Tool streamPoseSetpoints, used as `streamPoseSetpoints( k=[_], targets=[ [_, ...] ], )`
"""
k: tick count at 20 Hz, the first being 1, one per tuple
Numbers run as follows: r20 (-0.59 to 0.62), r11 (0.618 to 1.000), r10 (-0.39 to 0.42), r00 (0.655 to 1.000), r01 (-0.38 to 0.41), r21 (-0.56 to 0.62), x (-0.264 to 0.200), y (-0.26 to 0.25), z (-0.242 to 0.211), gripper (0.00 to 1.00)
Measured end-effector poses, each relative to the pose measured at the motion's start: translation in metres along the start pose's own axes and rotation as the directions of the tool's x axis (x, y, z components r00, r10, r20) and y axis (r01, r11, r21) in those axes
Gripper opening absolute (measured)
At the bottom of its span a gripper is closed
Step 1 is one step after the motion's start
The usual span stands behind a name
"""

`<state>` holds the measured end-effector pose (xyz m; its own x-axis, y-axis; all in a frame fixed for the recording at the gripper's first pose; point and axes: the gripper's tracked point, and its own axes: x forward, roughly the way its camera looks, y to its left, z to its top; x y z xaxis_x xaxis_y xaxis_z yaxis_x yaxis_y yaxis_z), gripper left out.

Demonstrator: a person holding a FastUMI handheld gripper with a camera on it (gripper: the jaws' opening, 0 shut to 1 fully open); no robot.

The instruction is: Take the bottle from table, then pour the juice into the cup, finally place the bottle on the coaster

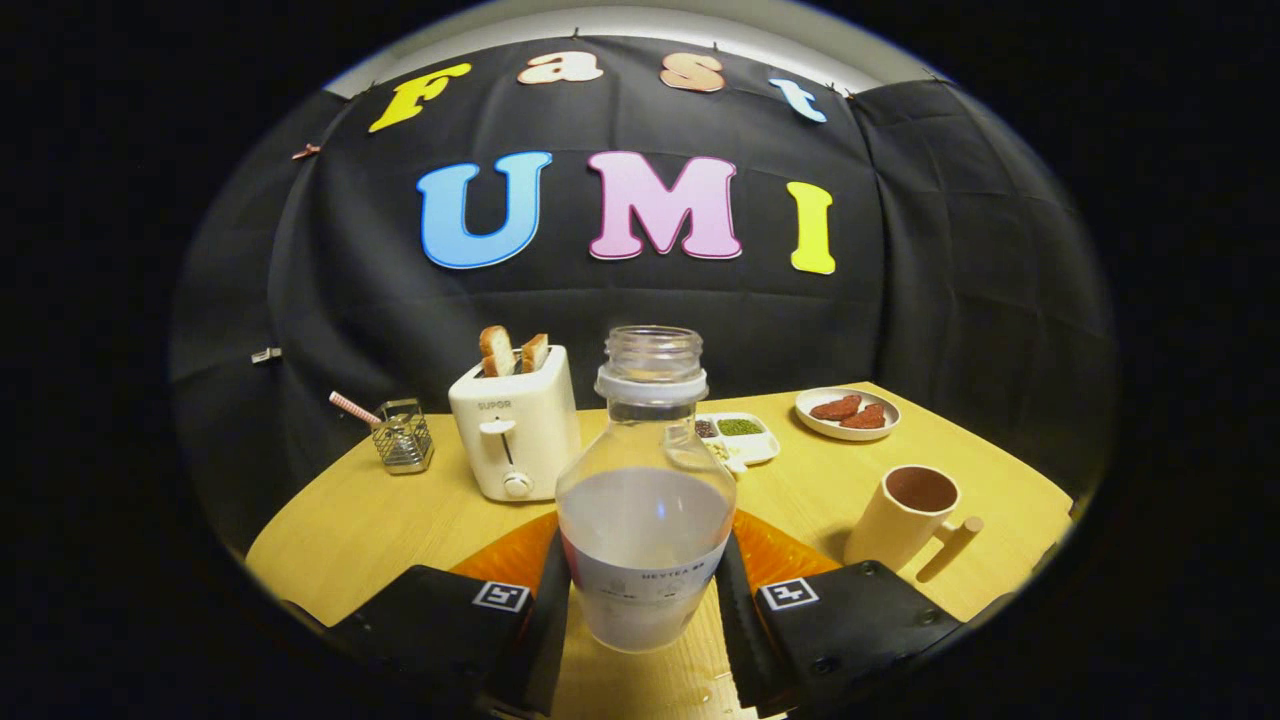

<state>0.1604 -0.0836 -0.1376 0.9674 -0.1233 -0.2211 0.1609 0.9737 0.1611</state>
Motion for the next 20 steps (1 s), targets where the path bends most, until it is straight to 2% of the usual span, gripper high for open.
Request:
streamPoseSetpoints(
  k=[3, 9, 17, 20],
  targets=[
    [-0.021, 0.989, 0.018, 1.000, -0.015, 0.145, -0.005, -0.004, 0.016, 0.69],
    [-0.099, 0.932, 0.037, 0.994, 0.001, 0.363, -0.014, -0.016, 0.027, 0.69],
    [-0.125, 0.790, 0.084, 0.989, 0.010, 0.613, -0.003, -0.058, 0.034, 0.68],
    [-0.135, 0.707, 0.120, 0.984, 0.010, 0.707, 0.003, -0.067, 0.032, 0.68]
  ],
)
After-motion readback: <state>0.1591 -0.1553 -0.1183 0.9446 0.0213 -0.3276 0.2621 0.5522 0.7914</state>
